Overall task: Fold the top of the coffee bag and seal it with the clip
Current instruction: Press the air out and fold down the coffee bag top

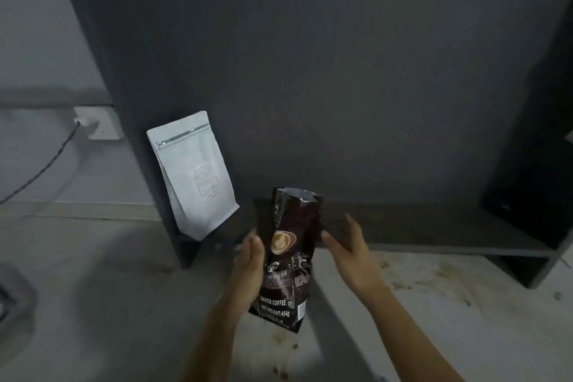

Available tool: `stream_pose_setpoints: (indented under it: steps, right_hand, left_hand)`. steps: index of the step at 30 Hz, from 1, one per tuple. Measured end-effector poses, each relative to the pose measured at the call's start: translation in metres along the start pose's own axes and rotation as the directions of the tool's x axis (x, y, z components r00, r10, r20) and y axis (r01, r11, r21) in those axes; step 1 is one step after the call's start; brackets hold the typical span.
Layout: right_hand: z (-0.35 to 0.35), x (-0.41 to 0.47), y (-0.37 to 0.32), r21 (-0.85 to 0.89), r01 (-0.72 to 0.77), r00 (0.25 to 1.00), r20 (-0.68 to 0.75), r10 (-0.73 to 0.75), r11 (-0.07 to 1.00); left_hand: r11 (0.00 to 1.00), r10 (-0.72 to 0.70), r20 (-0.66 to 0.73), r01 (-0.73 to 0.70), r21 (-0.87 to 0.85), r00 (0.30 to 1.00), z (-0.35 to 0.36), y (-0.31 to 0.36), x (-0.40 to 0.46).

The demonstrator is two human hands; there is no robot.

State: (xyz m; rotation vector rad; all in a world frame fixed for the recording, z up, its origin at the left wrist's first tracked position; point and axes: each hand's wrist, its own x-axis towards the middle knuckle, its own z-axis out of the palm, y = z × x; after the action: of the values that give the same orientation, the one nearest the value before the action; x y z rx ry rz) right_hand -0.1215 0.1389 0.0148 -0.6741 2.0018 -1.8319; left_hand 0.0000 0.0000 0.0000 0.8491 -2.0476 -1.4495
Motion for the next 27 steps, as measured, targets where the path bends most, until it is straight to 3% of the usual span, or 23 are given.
stream_pose_setpoints:
  steps: [3,7,12,17,20,27]
  right_hand:
    - [0.013,0.006,0.016,0.009,0.008,0.998,0.062,-0.009,1.0]
    - [0.024,0.012,0.032,-0.013,0.021,0.99,0.141,-0.019,1.0]
    - [0.029,0.002,0.032,-0.013,0.006,0.982,0.19,-0.004,1.0]
    - [0.016,-0.014,0.036,-0.011,0.0,0.981,0.196,0.002,1.0]
    - [0.002,-0.026,0.036,0.003,-0.014,0.978,0.208,0.013,1.0]
    - [-0.024,-0.054,0.034,0.04,-0.06,0.951,0.306,0.045,0.997]
  left_hand:
    - [0.99,-0.14,0.051,0.141,-0.016,0.989,0.008,-0.016,0.004]
    - [0.982,-0.119,0.134,0.136,-0.129,0.984,0.021,-0.024,-0.007]
    - [0.969,-0.111,0.065,0.122,-0.214,0.992,0.037,-0.052,-0.017]
    - [0.995,0.063,0.001,-0.063,0.071,0.998,0.052,-0.045,-0.047]
    - [0.984,0.144,0.015,-0.144,0.107,0.99,0.058,-0.052,-0.061]
    - [0.971,0.204,0.001,-0.203,-0.125,0.979,0.06,-0.052,-0.082]
